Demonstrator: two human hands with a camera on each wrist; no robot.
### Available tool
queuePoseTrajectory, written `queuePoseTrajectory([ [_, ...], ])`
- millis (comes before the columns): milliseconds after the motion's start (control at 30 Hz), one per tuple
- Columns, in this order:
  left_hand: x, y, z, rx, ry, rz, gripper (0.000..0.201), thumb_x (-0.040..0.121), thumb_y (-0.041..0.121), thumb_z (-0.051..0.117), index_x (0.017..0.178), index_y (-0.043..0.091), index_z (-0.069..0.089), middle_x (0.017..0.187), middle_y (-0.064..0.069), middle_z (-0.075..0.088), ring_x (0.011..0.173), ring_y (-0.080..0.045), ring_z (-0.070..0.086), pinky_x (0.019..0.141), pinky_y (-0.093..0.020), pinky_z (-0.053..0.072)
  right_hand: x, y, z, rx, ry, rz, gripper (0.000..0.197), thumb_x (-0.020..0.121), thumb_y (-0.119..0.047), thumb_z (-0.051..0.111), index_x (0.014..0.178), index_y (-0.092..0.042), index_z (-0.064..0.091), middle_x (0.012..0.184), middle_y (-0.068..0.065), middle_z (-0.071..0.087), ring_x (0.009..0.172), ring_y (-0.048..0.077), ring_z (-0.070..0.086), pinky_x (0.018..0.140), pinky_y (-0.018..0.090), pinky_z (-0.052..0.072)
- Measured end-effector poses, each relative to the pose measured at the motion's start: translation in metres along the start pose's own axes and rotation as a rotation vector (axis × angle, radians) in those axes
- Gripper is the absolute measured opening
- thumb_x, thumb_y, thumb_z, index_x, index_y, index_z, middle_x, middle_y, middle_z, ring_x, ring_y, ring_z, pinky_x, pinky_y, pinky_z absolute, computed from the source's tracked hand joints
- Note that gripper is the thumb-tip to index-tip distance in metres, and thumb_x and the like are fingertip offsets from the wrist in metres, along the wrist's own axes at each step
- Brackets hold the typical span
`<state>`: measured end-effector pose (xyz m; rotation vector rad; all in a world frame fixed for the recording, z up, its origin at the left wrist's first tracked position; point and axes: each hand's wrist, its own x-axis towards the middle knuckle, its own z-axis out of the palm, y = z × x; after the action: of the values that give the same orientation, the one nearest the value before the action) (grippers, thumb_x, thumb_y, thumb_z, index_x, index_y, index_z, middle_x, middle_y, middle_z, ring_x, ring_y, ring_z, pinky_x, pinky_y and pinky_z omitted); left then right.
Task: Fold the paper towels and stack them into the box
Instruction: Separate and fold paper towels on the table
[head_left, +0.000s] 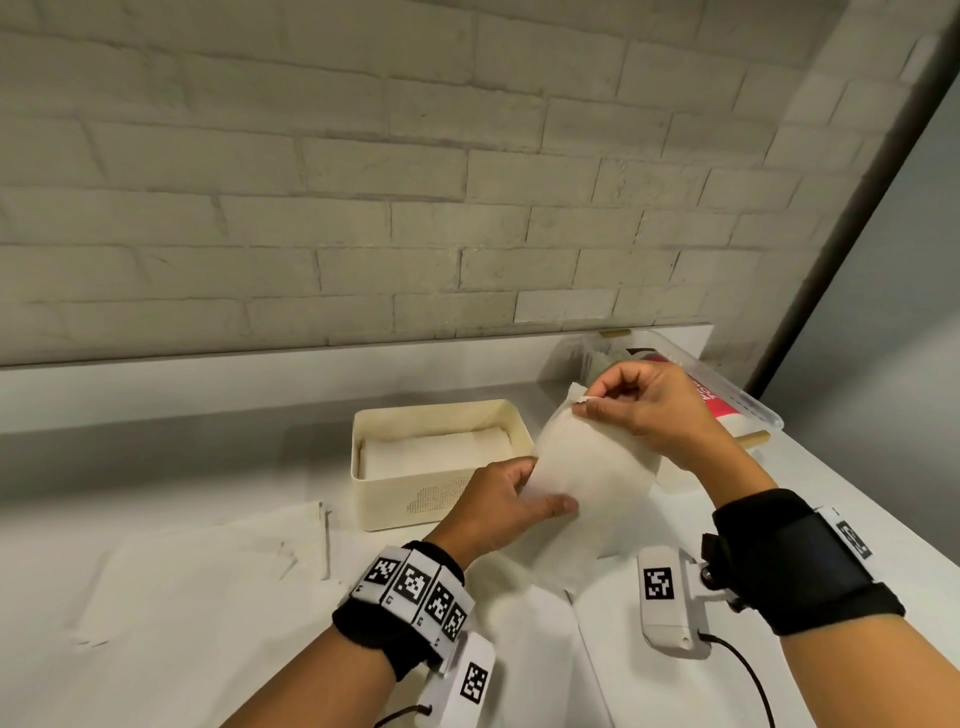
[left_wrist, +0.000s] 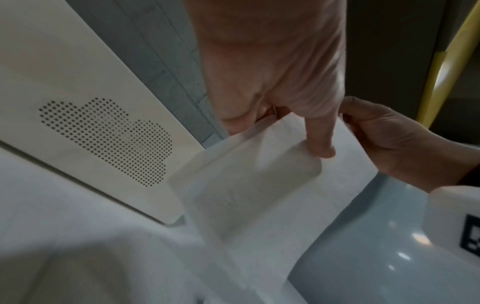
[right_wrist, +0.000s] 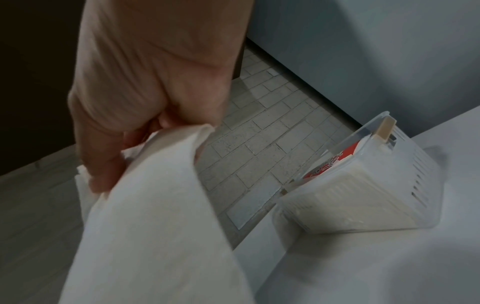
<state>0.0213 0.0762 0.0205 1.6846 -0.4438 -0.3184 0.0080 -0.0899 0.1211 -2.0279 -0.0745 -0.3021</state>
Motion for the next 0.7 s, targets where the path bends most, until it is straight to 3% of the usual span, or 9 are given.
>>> queuePoseTrajectory([
  [100,-0.002,-0.006,0.0,0.014,0.023,-0.033,0.019,0.073,0.031,0.079,0.086,0.025,0.068,0.091,0.001,0.072,0.084,-0.016,0.067,0.078,-0.033,0.054,0.0,0.0,-0.001,0.024,0.073,-0.018,0.019,0.07,-0.003,0.077,0.064,-0.014,0.062,0.063,-0.003,0.062,0.048,-0.006,0.056,0.049,0.009,0.046],
  [233,0.0,-0.013,-0.007,-0.066,0.1,-0.067,0.023,0.068,0.037,0.081,0.077,0.02,0.069,0.079,0.002,0.07,0.071,-0.013,0.062,0.069,-0.031,0.051,0.003,0.006,-0.003,0.071,0.161,-0.007,0.019,0.07,-0.006,0.078,0.063,-0.015,0.062,0.066,0.001,0.062,0.049,-0.003,0.055,0.05,0.011,0.047],
  [367,-0.001,-0.013,-0.02,-0.163,0.202,-0.079,0.016,0.074,0.028,0.077,0.068,0.018,0.067,0.065,0.008,0.067,0.062,-0.01,0.059,0.062,-0.023,0.047,0.009,0.011,-0.003,0.148,0.248,0.016,0.02,0.071,-0.007,0.078,0.065,-0.019,0.063,0.068,0.0,0.064,0.053,0.0,0.059,0.053,0.015,0.05],
  [500,-0.001,-0.007,-0.046,-0.279,0.306,-0.088,0.008,0.077,0.013,0.074,0.083,0.015,0.069,0.079,0.003,0.072,0.073,-0.014,0.065,0.068,-0.023,0.052,0.019,0.014,0.003,0.167,0.262,0.033,0.023,0.075,-0.004,0.074,0.074,-0.023,0.061,0.071,-0.001,0.059,0.06,0.009,0.058,0.061,0.025,0.05],
  [633,0.005,0.001,-0.084,-0.348,0.397,-0.168,0.015,0.079,0.002,0.07,0.085,0.014,0.061,0.084,-0.004,0.068,0.069,-0.015,0.062,0.057,-0.022,0.051,0.036,0.023,0.017,0.183,0.274,0.137,0.026,0.076,-0.005,0.073,0.076,-0.023,0.055,0.072,0.001,0.059,0.07,0.022,0.059,0.071,0.036,0.05],
  [700,0.01,0.003,-0.104,-0.327,0.455,-0.182,0.022,0.08,0.001,0.068,0.086,0.019,0.057,0.087,-0.005,0.065,0.067,-0.017,0.061,0.05,-0.023,0.05,0.049,0.031,0.028,0.188,0.276,0.215,0.025,0.077,-0.005,0.072,0.077,-0.021,0.053,0.076,0.004,0.059,0.076,0.024,0.059,0.073,0.037,0.05],
])
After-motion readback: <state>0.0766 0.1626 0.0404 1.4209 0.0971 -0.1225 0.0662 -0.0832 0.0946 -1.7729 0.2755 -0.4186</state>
